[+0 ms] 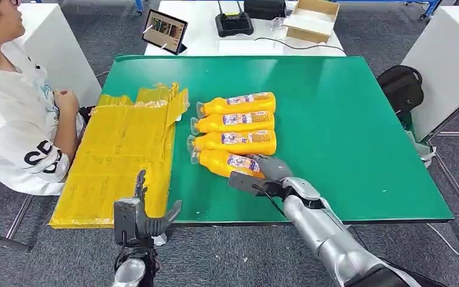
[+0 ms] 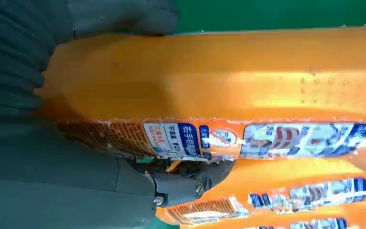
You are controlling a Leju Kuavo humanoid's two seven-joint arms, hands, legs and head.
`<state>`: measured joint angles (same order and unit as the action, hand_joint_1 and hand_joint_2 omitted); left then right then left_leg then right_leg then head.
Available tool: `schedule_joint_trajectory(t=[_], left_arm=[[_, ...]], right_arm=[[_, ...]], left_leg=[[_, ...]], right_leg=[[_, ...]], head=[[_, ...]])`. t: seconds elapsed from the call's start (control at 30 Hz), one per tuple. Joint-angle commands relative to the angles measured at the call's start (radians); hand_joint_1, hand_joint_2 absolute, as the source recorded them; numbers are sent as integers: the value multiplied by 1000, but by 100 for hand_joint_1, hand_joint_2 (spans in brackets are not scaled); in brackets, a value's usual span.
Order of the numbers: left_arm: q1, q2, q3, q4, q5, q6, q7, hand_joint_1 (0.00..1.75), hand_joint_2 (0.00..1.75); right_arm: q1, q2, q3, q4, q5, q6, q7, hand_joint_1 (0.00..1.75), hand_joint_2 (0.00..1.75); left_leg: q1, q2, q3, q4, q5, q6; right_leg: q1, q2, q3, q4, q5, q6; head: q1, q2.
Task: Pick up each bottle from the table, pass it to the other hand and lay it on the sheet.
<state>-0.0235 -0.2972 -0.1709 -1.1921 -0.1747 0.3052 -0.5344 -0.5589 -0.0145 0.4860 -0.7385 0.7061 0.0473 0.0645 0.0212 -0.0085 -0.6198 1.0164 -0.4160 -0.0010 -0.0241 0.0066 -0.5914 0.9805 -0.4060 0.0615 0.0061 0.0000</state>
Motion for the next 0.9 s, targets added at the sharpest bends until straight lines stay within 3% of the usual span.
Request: schedule_joint_trajectory(t=[0.03, 0.3, 0.33, 0.4, 0.43, 0.5, 0.57, 0.63, 0.7, 0.77, 0.9], left_arm=[[-39, 4, 7, 77, 6, -2, 3, 0, 175], [-47, 5, 11, 92, 25, -3, 0, 0, 175], [-40, 7, 10, 82, 27, 1, -7, 0, 175], [-26, 11, 6, 65, 32, 1, -12, 0, 175], [-16, 10, 2, 47, 36, 0, -24, 0, 175], [-4, 12, -6, 22, 36, -5, -23, 0, 175], [4, 8, -17, -4, 39, -8, -31, 0, 175], [4, 6, -32, -19, 43, -11, -32, 0, 175], [3, 4, -42, -29, 51, -14, -33, 0, 175], [4, 5, -62, -45, 83, -38, -37, 0, 175], [13, 6, -89, -82, 118, -77, -30, 0, 175]], right_arm=[[27, -20, 57, 94, -5, 7, 3, 168, 175], [42, -23, 65, 91, -57, -14, -33, 175, 175], [79, -9, 2, 27, -136, -59, -113, 175, 175], [120, -7, -23, -70, -171, -70, -127, 175, 175], [179, 14, -84, -195, -231, -150, -246, 175, 175], [239, 23, -113, -336, -252, -158, -229, 175, 175], [304, 59, -174, -488, -280, -260, -358, 175, 175], [345, 82, -211, -607, -291, -327, -398, 175, 175], [364, 91, -227, -666, -302, -350, -419, 175, 175], [387, 126, -271, -718, -319, -445, -495, 175, 175], [405, 136, -293, -736, -335, -485, -523, 175, 175]], left_leg=[[0, -2, 3, -2, 0, 1], [1, -3, 3, -3, 0, 1], [1, -3, 3, -3, 0, 1], [1, -2, 3, -2, -1, 1], [1, -3, 4, -3, 0, 1], [1, 0, 3, -2, -1, 1], [1, 1, 0, -1, -2, 0], [0, 0, -2, 0, -3, 0], [0, -2, -7, 1, -2, 1], [0, 0, -7, 1, -3, 1], [0, -1, -10, 0, -1, 1]], right_leg=[[1, -3, 4, -2, -1, -2], [1, -4, 5, -3, -1, -3], [2, -5, 5, -4, -1, -3], [1, -3, 4, -3, -1, -2], [2, -4, 5, -4, -1, -3], [1, -1, 3, -2, -1, -2], [1, 0, 1, 0, -1, -4], [1, -2, -1, 1, -2, -5], [1, -3, -6, 3, -2, -4], [1, -2, -6, 3, -3, -4], [0, -2, -8, 1, -1, -3]], head=[[0, 0], [0, 0], [1, 0], [1, 0], [0, 0], [1, 0], [1, 0], [0, 0], [0, 0], [0, 0], [0, 0]])
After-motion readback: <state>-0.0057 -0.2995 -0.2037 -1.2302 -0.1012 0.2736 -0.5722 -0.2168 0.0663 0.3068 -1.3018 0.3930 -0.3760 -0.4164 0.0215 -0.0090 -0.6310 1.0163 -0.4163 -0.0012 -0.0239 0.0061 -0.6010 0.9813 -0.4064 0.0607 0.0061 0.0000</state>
